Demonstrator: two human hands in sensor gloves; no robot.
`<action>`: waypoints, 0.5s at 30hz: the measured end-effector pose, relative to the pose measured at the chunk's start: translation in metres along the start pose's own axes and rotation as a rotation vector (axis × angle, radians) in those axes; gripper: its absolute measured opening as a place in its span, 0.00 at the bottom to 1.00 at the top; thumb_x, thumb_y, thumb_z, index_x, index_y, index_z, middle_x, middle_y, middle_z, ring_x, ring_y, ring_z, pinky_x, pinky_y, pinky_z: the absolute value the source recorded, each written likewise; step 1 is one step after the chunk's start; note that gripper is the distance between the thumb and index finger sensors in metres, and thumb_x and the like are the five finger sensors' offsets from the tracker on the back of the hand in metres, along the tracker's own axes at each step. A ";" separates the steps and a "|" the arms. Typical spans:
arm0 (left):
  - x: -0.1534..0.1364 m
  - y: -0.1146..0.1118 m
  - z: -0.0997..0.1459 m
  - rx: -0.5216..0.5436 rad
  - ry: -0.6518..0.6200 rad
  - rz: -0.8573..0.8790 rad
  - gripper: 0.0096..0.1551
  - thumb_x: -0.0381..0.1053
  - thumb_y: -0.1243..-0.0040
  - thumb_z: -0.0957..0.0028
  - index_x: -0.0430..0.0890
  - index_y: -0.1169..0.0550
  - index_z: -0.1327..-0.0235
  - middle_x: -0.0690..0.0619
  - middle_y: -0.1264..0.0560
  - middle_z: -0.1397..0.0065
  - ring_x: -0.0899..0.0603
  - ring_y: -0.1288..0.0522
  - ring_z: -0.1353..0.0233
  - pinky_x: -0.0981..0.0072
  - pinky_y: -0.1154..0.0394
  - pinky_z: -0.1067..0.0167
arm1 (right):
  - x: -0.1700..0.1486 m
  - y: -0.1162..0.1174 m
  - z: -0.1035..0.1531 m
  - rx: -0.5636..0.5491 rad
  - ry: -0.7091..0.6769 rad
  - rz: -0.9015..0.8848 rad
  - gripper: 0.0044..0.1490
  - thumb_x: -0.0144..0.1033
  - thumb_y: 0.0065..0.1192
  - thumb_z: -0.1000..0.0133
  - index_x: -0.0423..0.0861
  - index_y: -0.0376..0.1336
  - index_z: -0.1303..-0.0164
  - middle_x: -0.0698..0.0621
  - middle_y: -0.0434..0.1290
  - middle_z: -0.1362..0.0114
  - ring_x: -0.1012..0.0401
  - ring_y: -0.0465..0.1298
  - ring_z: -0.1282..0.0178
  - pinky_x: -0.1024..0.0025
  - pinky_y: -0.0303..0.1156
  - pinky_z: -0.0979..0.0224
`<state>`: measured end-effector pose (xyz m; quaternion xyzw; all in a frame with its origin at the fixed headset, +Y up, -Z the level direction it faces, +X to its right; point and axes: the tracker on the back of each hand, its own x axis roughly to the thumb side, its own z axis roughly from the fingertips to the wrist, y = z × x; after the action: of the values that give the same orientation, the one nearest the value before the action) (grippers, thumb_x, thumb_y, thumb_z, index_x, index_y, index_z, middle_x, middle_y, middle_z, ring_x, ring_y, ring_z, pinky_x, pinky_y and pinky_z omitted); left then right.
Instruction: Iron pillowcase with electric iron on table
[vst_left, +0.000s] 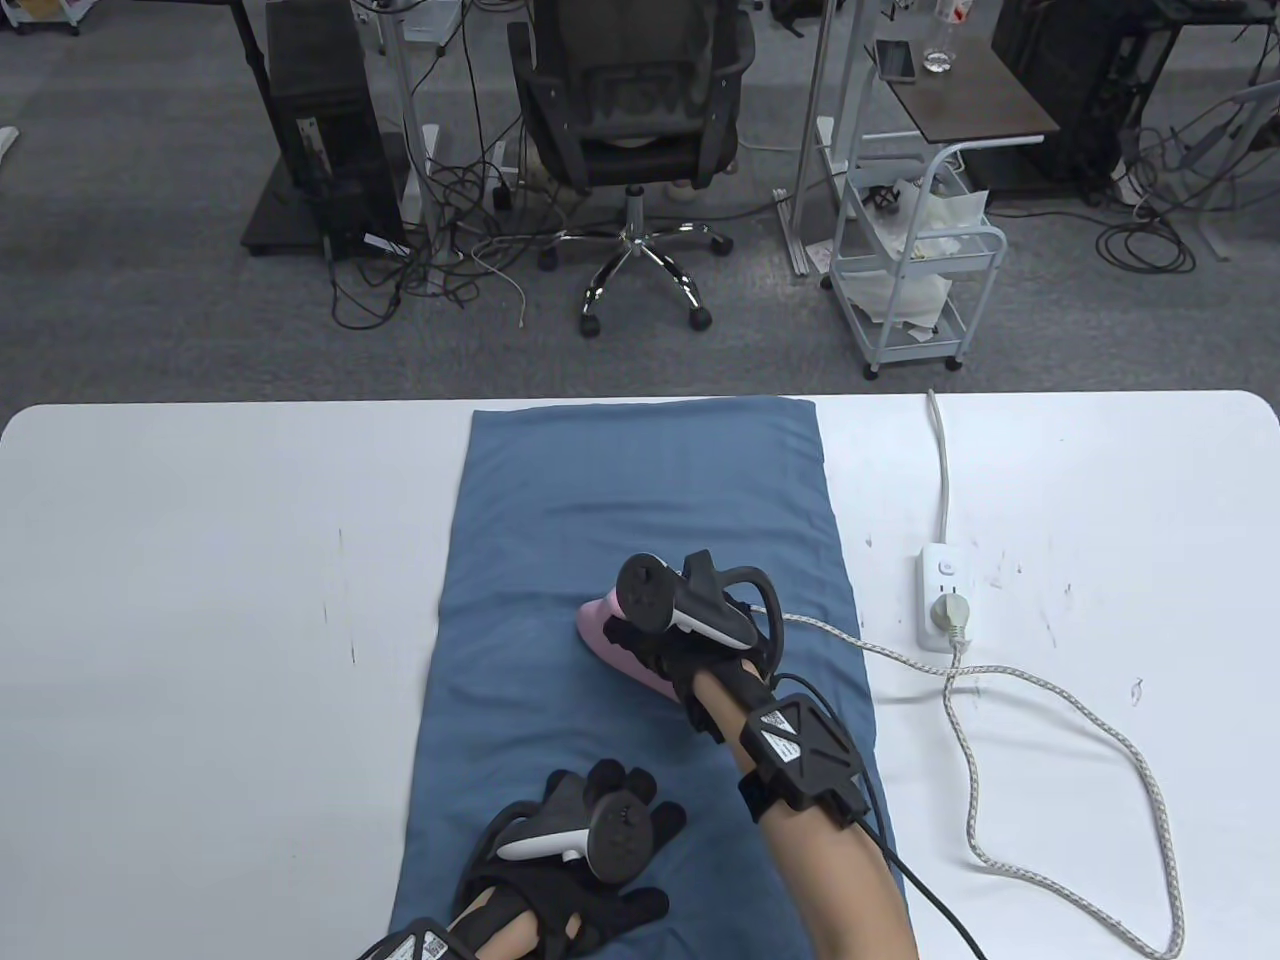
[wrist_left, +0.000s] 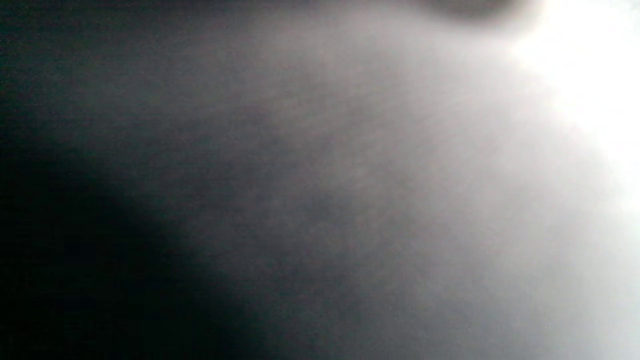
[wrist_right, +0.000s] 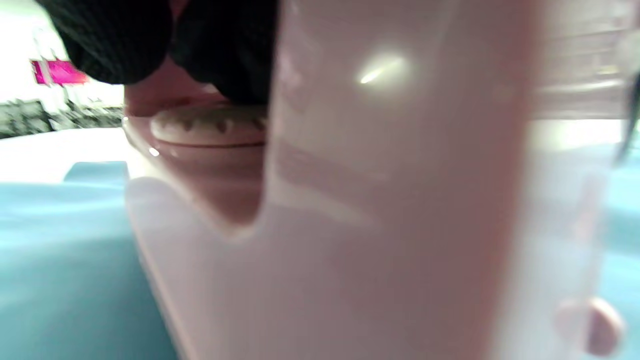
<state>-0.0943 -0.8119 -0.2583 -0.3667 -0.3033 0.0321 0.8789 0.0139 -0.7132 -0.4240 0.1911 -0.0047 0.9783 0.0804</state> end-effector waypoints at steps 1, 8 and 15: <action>0.000 0.000 0.000 0.000 0.000 0.000 0.48 0.73 0.68 0.48 0.66 0.76 0.32 0.55 0.87 0.27 0.39 0.89 0.27 0.31 0.83 0.36 | 0.005 -0.002 0.007 0.004 -0.037 -0.009 0.41 0.58 0.62 0.50 0.44 0.64 0.33 0.58 0.81 0.61 0.63 0.81 0.67 0.59 0.82 0.48; 0.000 0.000 0.000 0.000 0.001 -0.001 0.48 0.73 0.68 0.48 0.65 0.77 0.32 0.55 0.87 0.27 0.39 0.89 0.27 0.31 0.83 0.36 | 0.037 0.009 0.030 0.102 -0.256 0.115 0.41 0.58 0.62 0.49 0.45 0.64 0.32 0.58 0.81 0.60 0.62 0.81 0.65 0.58 0.82 0.46; 0.000 0.000 -0.001 -0.001 0.000 0.000 0.48 0.73 0.68 0.48 0.66 0.77 0.32 0.55 0.87 0.27 0.39 0.89 0.27 0.31 0.83 0.36 | 0.041 0.017 -0.011 0.062 -0.147 0.121 0.41 0.59 0.61 0.50 0.45 0.63 0.31 0.58 0.79 0.61 0.63 0.80 0.66 0.59 0.82 0.47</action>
<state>-0.0935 -0.8127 -0.2586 -0.3670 -0.3034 0.0322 0.8787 -0.0304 -0.7235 -0.4184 0.2640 0.0081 0.9644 0.0149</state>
